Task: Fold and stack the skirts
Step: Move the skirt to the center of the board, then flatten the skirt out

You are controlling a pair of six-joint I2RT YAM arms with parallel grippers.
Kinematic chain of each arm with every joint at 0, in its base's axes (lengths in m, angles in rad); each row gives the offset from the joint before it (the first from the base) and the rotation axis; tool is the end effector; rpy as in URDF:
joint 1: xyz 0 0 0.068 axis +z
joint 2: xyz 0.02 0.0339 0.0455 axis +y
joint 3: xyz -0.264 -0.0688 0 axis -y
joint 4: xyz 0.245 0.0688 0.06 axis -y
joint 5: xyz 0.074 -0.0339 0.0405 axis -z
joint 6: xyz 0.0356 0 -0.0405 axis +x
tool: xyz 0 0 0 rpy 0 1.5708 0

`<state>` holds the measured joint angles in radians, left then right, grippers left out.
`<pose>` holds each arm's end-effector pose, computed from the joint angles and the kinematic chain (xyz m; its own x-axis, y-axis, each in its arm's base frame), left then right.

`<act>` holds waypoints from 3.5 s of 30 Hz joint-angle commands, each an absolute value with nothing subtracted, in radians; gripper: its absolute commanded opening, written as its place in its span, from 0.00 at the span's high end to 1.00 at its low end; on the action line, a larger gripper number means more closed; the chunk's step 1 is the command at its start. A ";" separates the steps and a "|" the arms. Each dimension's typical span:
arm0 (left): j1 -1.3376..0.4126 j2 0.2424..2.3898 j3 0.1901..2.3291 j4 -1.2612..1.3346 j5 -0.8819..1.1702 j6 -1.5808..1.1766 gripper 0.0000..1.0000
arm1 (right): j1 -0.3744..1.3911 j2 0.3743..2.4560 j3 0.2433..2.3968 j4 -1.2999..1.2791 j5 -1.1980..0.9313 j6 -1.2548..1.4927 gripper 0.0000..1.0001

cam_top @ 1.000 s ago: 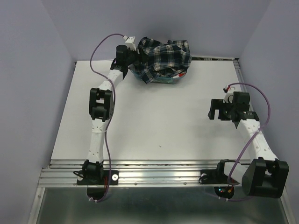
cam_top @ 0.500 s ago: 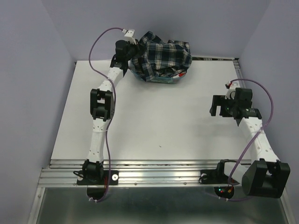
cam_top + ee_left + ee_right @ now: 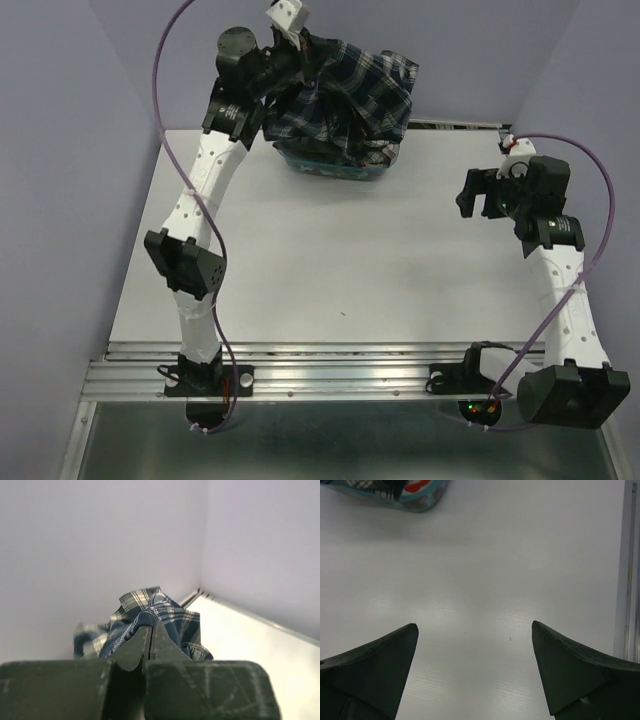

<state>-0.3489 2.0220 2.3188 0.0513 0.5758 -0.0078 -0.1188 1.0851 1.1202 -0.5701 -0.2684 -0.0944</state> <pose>0.4158 -0.1719 0.5155 0.3146 -0.1214 -0.9414 0.7702 0.6123 0.1784 0.2322 -0.0182 0.3603 -0.4934 -0.0326 -0.8692 -0.1595 0.9858 0.0535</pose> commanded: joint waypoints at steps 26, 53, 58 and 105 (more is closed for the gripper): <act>-0.586 1.957 1.950 -0.320 0.615 0.205 0.98 | -0.127 1.025 1.241 -0.729 -0.580 -0.268 0.00; -0.192 1.177 1.295 -0.991 0.572 0.790 0.09 | 0.204 1.594 1.466 -0.492 -0.727 -0.081 0.00; -0.097 1.123 1.235 -0.852 0.523 0.646 0.12 | 0.377 1.603 1.548 -0.532 -0.623 -0.003 0.04; 0.091 1.226 1.284 -0.419 0.674 0.703 0.10 | 0.790 1.122 1.162 -0.571 0.261 -0.373 0.99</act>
<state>0.1844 1.2293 1.2461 -0.4820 0.7197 0.5560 0.8425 1.1934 1.2892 -0.6353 0.1551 -0.2733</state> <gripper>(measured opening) 0.909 0.146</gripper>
